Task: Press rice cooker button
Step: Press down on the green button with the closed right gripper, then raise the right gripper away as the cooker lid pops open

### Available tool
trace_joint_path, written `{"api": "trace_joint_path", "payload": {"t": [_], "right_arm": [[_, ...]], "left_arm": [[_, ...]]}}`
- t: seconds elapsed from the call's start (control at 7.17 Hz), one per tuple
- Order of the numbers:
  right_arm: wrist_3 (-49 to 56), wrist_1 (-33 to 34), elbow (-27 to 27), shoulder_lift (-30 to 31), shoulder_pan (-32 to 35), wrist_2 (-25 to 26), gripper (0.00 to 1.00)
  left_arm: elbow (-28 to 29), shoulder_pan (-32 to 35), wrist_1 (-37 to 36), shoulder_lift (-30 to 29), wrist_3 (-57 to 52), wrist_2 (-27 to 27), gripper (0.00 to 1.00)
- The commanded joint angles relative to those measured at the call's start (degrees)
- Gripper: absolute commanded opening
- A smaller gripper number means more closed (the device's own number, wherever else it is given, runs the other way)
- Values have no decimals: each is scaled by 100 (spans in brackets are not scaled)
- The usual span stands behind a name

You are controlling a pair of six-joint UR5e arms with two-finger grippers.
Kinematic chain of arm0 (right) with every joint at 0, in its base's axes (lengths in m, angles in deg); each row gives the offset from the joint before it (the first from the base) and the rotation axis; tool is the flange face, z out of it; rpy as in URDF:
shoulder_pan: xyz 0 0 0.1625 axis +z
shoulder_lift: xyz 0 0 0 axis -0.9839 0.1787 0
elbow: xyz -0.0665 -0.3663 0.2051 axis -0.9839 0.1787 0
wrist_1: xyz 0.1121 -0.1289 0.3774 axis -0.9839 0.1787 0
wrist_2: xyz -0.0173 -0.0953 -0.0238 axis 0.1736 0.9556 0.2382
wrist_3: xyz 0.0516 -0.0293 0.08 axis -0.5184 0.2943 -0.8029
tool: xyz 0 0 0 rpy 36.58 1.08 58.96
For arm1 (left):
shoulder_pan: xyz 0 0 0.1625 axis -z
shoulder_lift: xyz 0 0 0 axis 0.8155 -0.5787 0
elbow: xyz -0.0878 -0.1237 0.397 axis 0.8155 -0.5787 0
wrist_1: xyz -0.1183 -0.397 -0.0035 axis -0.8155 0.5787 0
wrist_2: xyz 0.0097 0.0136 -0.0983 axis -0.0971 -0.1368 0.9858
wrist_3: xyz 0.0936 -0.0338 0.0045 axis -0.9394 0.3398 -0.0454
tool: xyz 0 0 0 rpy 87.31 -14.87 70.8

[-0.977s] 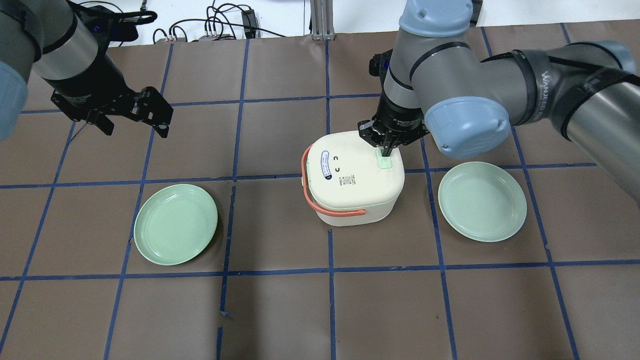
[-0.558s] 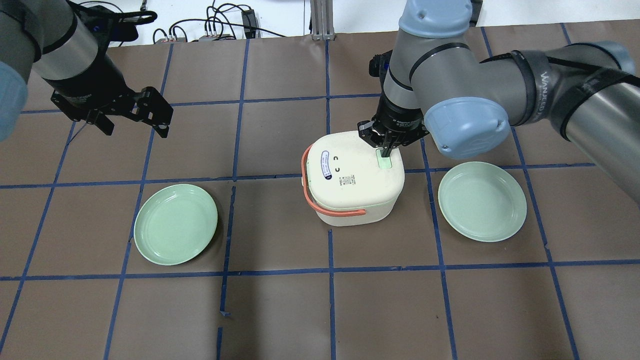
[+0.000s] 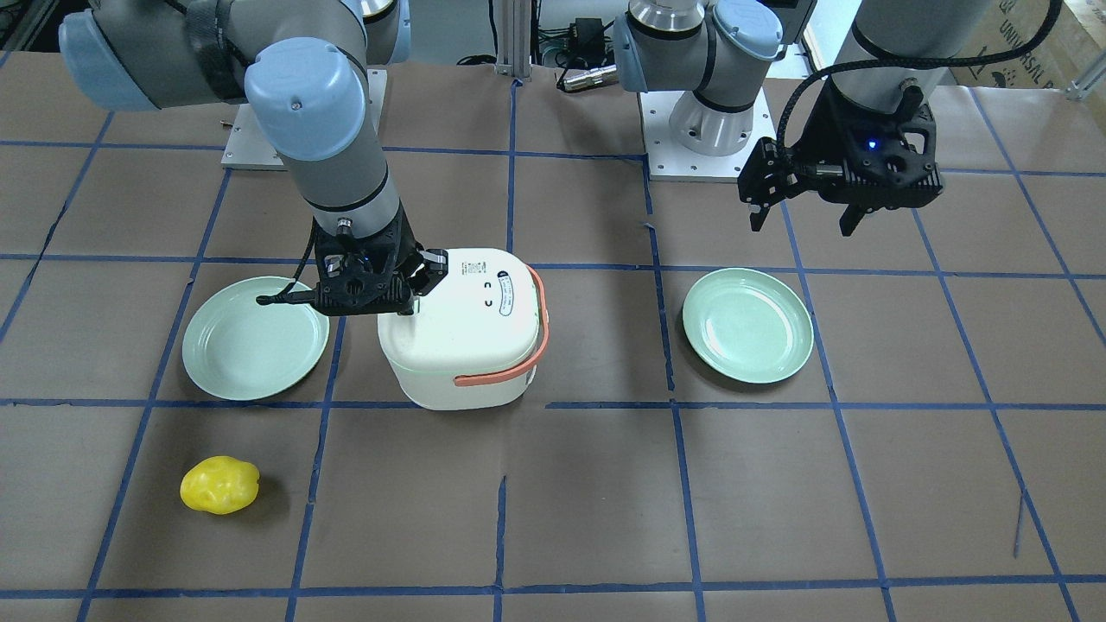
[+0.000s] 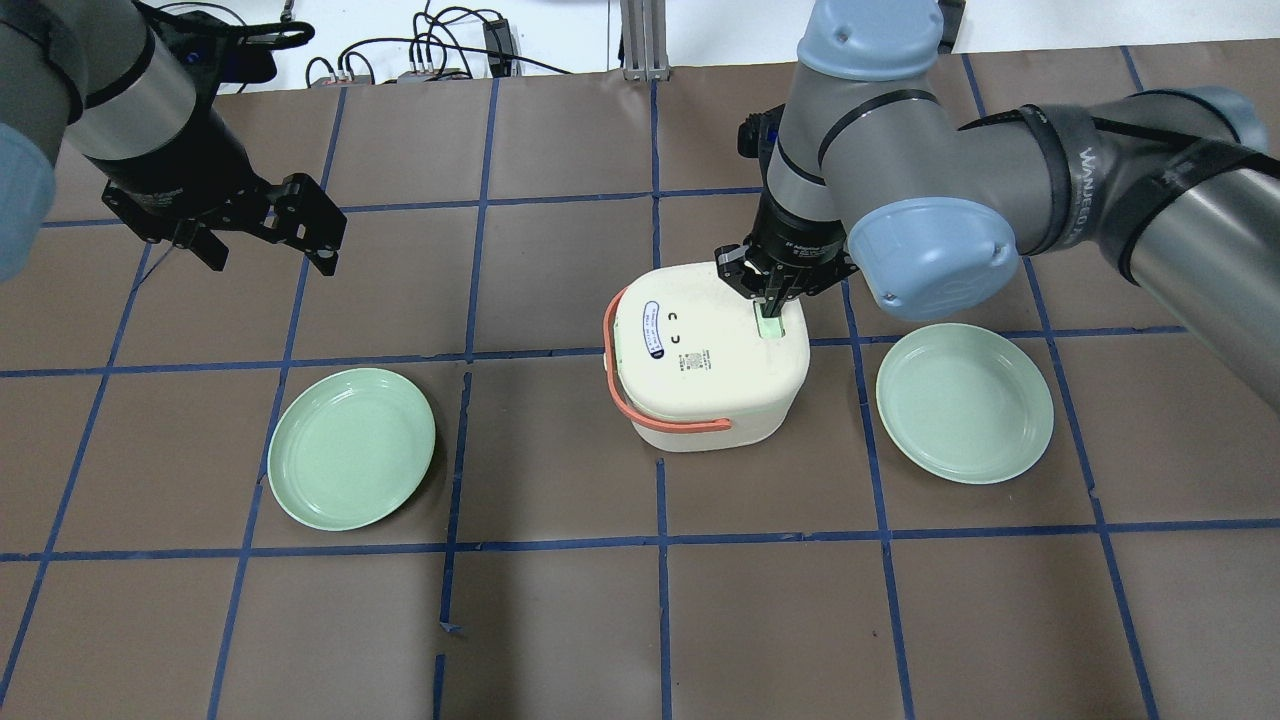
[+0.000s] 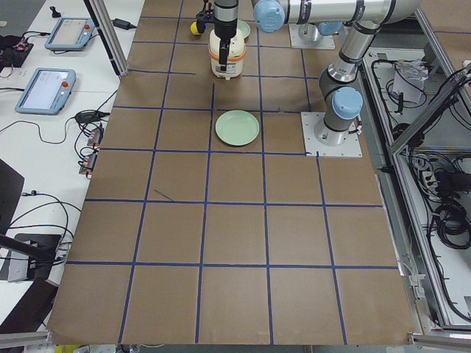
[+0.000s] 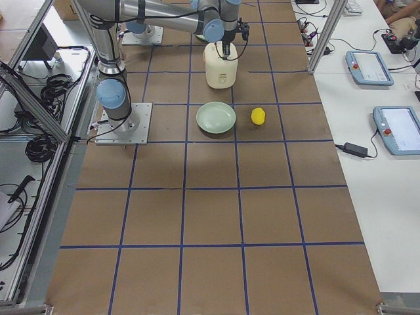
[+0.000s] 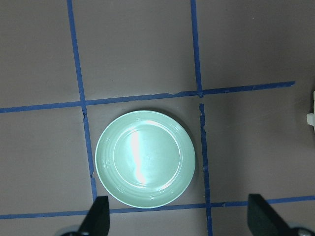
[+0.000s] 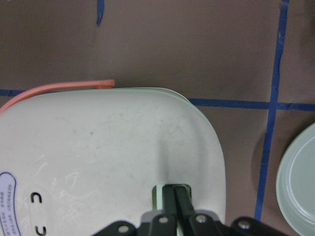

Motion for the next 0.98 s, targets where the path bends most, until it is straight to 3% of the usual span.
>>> {"api": "trace_joint_path", "payload": {"t": [0.0,0.28,0.42,0.56,0.84], "right_arm": [[-38,-9,36,63,0,-4,27],[-56,-96,341,116,-17,22,65],[-100,-549,735,64,-148,13,87],[-91,-1267,1287,11,-315,13,94],[-74,-1476,1827,-173,-597,13,100]], "left_arm": [[0,0,0,0,0,0,100],[0,0,0,0,0,0,100],[0,0,0,0,0,0,100],[0,0,0,0,0,0,100],[0,0,0,0,0,0,100]]}}
